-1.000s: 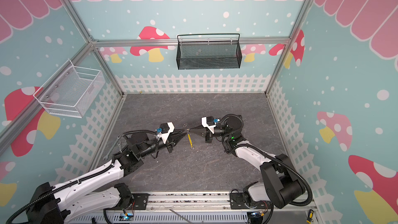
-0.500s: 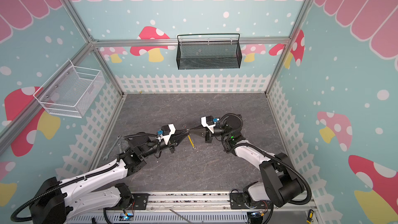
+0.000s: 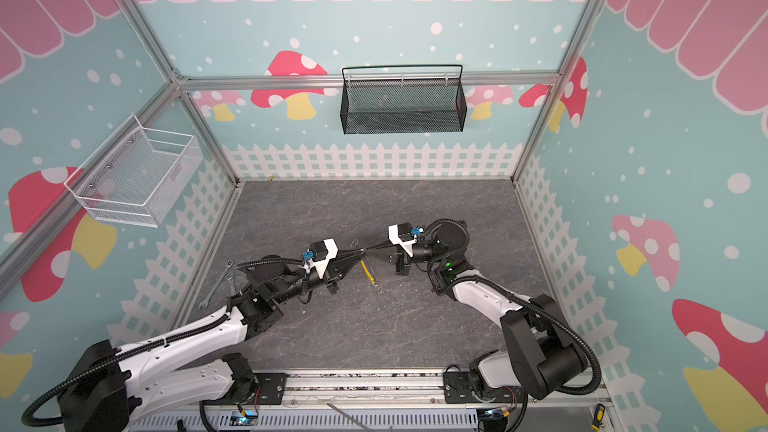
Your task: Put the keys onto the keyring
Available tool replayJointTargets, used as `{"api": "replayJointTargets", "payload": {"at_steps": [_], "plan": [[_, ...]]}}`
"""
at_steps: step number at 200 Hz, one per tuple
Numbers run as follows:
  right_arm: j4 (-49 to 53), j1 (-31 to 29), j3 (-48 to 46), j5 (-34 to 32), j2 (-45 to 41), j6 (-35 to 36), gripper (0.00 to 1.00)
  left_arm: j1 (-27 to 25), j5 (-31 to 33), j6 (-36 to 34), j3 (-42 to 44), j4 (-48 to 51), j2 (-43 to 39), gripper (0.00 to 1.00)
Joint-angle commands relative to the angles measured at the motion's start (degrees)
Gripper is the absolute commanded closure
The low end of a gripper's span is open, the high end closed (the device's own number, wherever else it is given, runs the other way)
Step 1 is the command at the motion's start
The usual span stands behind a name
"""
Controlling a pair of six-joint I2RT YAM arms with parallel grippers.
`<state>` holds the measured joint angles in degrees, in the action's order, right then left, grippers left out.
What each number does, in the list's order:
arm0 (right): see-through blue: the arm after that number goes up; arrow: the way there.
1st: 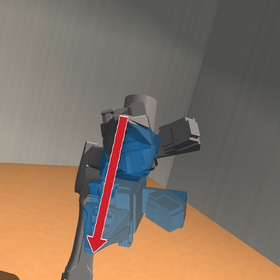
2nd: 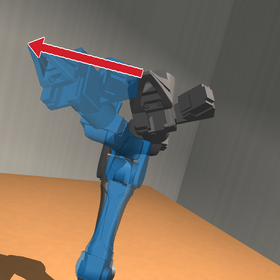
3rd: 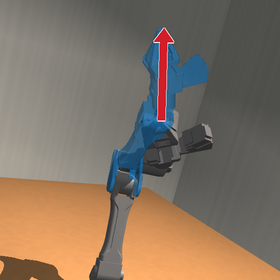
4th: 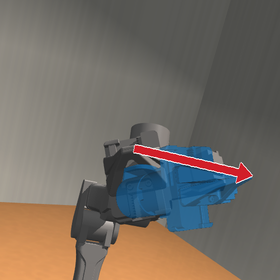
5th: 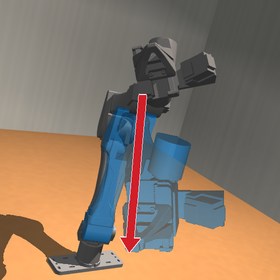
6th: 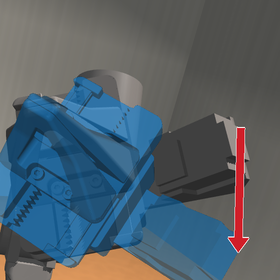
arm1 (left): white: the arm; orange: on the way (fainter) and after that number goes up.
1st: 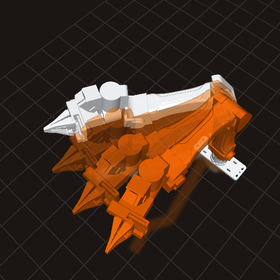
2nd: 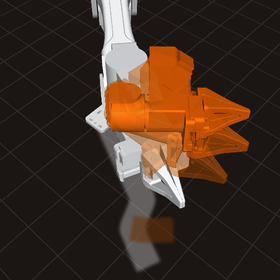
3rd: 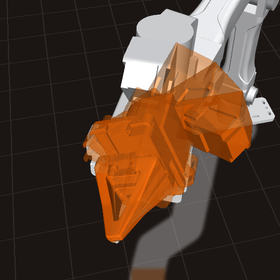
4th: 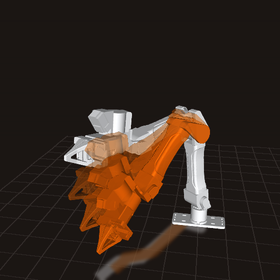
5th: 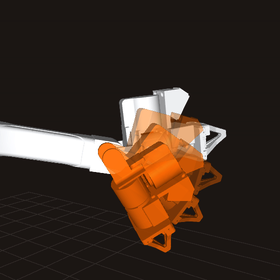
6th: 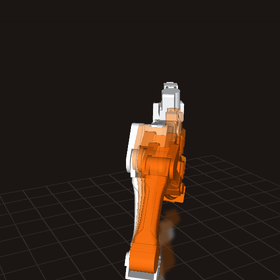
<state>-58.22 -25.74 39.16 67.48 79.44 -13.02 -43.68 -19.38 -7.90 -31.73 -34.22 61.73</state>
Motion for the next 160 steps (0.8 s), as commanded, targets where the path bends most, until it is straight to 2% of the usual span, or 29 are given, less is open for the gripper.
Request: {"api": "replayJointTargets", "payload": {"at_steps": [1,46,78,91,118,140,160], "plan": [[-2.6,-0.7,1.5,1.7,0.1,-1.0,0.97,-0.4,-1.2,-0.3,0.2,-0.9,0.9,0.87],[-3.3,-0.8,1.3,2.4,0.4,-1.7,0.94,-0.5,-1.6,-0.4,-0.3,-0.6,1.0,1.0],[-2.9,-0.8,0.9,2.2,0.4,-0.7,0.9,-0.5,-2.0,-1.3,-1.7,3.2,0.2,1.0],[-1.0,-0.8,0.7,1.1,-0.4,1.7,0.81,-0.5,-2.0,-2.4,-3.1,7.4,-0.4,1.0],[10.5,-0.8,2.0,-1.5,-2.8,10.7,0.73,-0.2,-1.5,-5.1,-7.3,18.9,-1.5,1.0],[18.8,-0.8,3.4,-3.0,-4.7,17.0,0.71,0.4,-1.9,-6.4,-9.8,24.7,-2.1,1.0],[23.2,-0.8,4.3,-3.4,-5.7,19.8,0.71,0.9,-2.3,-7.0,-11.0,27.3,-2.1,1.0]]}}
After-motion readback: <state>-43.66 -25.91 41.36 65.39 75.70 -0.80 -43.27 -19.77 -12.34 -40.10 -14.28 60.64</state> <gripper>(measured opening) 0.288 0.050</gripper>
